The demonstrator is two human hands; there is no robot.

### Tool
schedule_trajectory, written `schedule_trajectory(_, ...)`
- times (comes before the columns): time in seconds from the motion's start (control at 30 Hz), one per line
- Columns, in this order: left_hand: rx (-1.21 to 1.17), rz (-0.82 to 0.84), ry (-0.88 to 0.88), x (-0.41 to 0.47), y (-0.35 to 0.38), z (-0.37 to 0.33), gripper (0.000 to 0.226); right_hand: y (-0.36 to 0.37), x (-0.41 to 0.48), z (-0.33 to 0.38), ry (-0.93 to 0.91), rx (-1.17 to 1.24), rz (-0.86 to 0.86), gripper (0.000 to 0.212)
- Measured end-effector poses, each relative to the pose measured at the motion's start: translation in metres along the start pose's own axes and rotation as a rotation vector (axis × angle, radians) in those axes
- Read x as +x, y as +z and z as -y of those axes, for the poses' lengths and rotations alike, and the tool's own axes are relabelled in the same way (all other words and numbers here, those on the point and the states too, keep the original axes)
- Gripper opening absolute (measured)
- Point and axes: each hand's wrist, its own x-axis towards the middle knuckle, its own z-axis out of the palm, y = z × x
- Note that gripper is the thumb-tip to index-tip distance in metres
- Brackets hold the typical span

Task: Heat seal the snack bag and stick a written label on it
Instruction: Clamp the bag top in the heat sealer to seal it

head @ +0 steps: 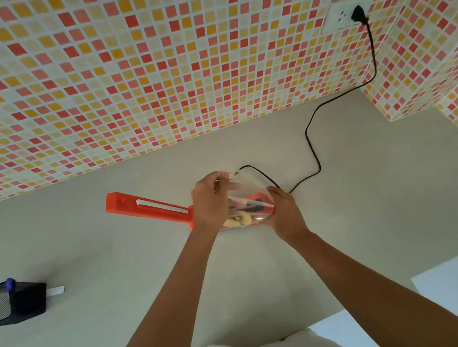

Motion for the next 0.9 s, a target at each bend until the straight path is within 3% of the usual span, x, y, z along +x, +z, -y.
schedule_trajectory(0.17,0.005,0.048,0.029,-0.015,-0.017,0.024,0.016,0.002,0.0,-0.007,0.008,-0.002,0.013,0.06)
schedule_trajectory(0.33,-0.135,0.089,0.005,-0.038,-0.029,0.044,0.022,0.0,-0.004,-0.01,0.022,-0.02,0.05,0.068)
schedule_trajectory(0.4,-0.164,0.097,-0.006,-0.046,-0.035,0.049,0.024,0.0,-0.007,-0.007,0.05,-0.005,0.044,0.061)
schedule_trajectory(0.5,-0.185,0.082,-0.023,-0.051,-0.042,0.058,0.025,0.003,-0.015,0.002,0.051,0.191,-0.09,0.028)
schedule_trajectory(0.57,-0.206,0.056,-0.032,-0.055,-0.047,0.064,0.026,0.001,-0.028,0.018,0.08,0.395,-0.164,0.029)
schedule_trajectory(0.63,-0.228,0.037,-0.042,-0.059,-0.051,0.069,0.025,-0.008,-0.045,0.043,0.148,0.659,-0.053,0.045)
schedule_trajectory(0.7,-0.254,0.014,-0.056,-0.065,-0.055,0.07,0.023,-0.012,-0.057,0.059,0.132,0.776,0.113,0.049)
schedule_trajectory(0.9,-0.32,-0.032,-0.074,-0.078,-0.079,0.077,0.022,-0.003,-0.068,0.096,0.059,0.765,0.314,0.015)
